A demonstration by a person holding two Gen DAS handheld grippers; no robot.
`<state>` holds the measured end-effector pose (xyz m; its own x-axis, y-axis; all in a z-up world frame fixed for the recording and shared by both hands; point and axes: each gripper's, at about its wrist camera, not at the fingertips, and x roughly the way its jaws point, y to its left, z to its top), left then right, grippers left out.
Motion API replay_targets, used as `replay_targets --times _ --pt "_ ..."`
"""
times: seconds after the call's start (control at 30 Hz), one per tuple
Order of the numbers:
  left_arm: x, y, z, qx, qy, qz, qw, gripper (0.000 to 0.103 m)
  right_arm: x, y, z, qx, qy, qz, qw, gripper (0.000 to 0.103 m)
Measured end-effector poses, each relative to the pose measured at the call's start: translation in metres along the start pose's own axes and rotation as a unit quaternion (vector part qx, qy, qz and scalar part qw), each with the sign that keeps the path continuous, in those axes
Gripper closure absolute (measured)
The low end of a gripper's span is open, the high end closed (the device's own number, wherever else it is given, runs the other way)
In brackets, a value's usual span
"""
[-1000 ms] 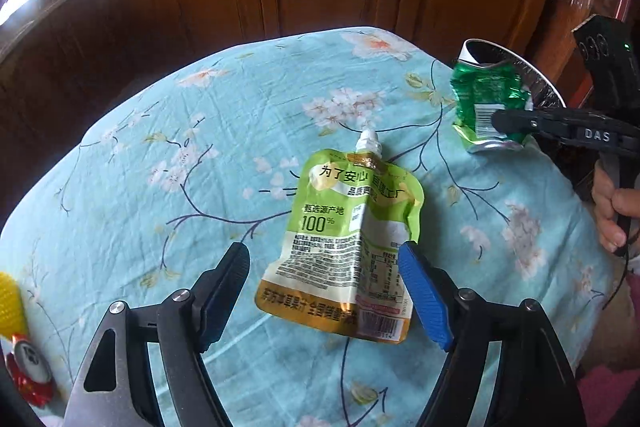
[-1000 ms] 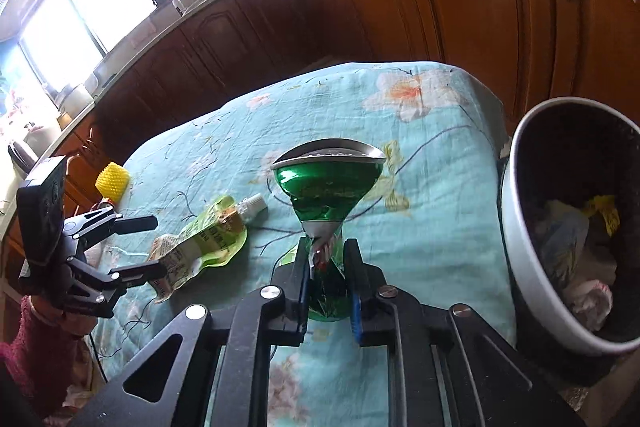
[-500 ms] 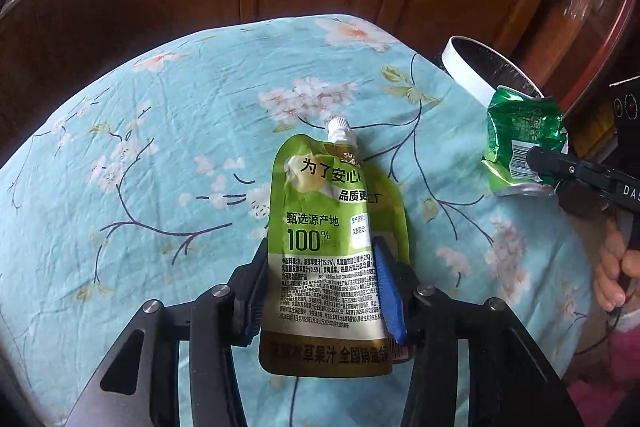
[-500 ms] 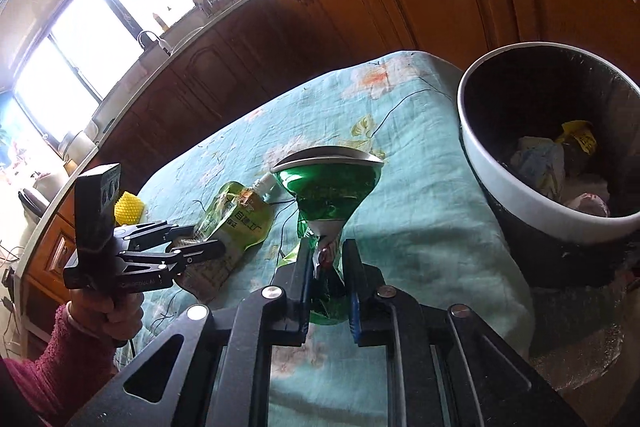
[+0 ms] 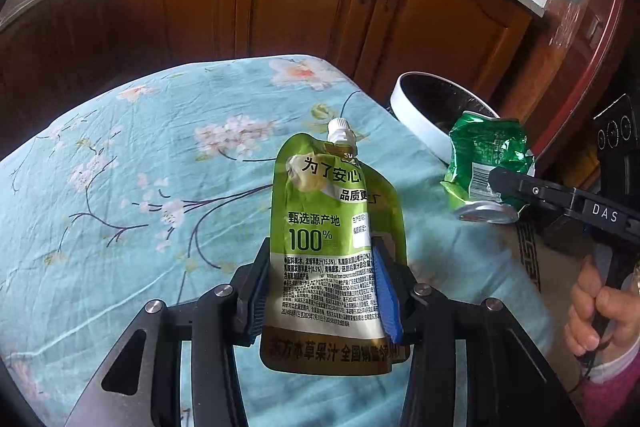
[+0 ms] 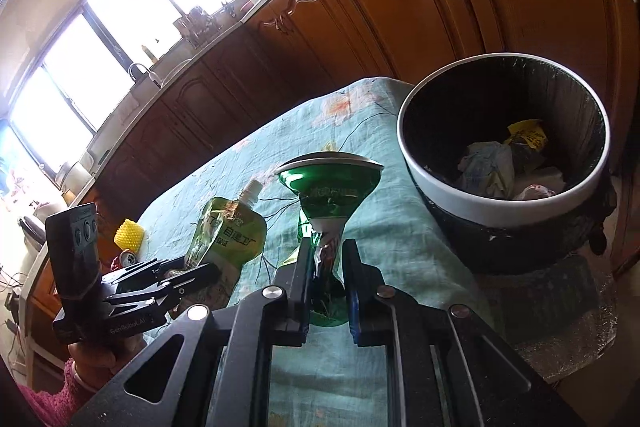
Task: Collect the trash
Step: 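Carry the can and pouch over the bin and open both tools to drop them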
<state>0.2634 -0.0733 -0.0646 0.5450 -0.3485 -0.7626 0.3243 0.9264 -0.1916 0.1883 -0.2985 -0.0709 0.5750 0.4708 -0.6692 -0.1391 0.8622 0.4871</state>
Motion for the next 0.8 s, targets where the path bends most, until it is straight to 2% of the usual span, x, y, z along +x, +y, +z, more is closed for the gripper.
replay_targets --times 0.33,0.8 --pt "0.011 -0.051 0.018 0.033 -0.007 -0.015 0.9993 0.059 -0.032 -0.026 0.005 0.018 -0.029 -0.015 0.999 0.089" --pt "0.031 -0.077 0.045 0.056 -0.005 -0.021 0.9982 0.059 -0.057 -0.059 0.02 0.031 -0.056 -0.033 0.997 0.089"
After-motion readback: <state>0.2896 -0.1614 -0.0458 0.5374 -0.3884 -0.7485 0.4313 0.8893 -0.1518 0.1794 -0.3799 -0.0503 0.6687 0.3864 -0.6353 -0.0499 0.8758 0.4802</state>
